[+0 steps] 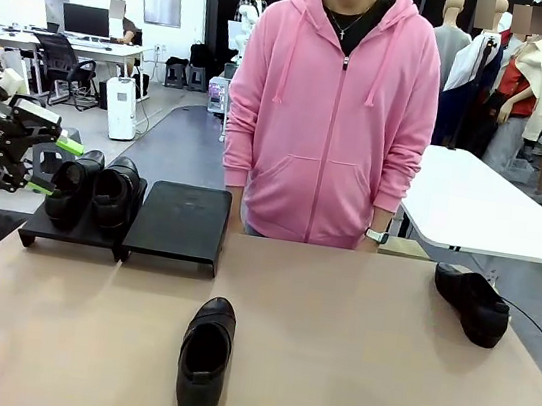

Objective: Organize the shoes by placing them on the stand.
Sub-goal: Pick up one Shoe and place it in the middle of the table, then place the Shoe from the middle of the table onto the Shoes Stand.

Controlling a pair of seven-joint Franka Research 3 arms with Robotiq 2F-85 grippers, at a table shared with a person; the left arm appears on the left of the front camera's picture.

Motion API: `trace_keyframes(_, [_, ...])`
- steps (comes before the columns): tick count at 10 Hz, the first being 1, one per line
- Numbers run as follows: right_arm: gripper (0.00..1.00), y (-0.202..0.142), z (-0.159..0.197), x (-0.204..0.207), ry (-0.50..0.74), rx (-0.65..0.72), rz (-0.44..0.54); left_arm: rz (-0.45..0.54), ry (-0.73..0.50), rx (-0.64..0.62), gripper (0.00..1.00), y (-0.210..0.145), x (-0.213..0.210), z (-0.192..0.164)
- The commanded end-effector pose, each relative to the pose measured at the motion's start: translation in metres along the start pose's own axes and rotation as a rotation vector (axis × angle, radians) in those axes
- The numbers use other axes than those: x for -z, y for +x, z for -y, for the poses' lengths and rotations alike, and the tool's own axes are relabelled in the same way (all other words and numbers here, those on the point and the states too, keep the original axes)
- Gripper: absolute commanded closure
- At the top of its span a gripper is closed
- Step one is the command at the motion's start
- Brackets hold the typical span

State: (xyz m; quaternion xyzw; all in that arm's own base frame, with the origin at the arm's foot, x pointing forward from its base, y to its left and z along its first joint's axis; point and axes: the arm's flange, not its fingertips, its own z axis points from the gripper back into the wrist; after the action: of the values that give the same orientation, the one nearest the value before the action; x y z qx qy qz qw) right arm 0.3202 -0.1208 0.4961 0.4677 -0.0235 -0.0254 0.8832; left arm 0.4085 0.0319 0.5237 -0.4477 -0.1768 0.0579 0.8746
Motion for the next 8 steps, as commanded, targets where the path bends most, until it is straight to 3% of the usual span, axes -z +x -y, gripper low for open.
trace_keyframes(1, [0.00, -0.0011, -0.0061, -0.0037, -0.013, 0.005, -0.016, -0.008, 0.003, 0.009, 0.00, -0.0011, -0.0017, -0.0009])
trace_keyframes(8, [0.00, -0.0011, -0.0061, -0.0037, -0.013, 0.005, -0.016, -0.008, 0.003, 0.009, 0.00, -0.0011, -0.0017, -0.0009])
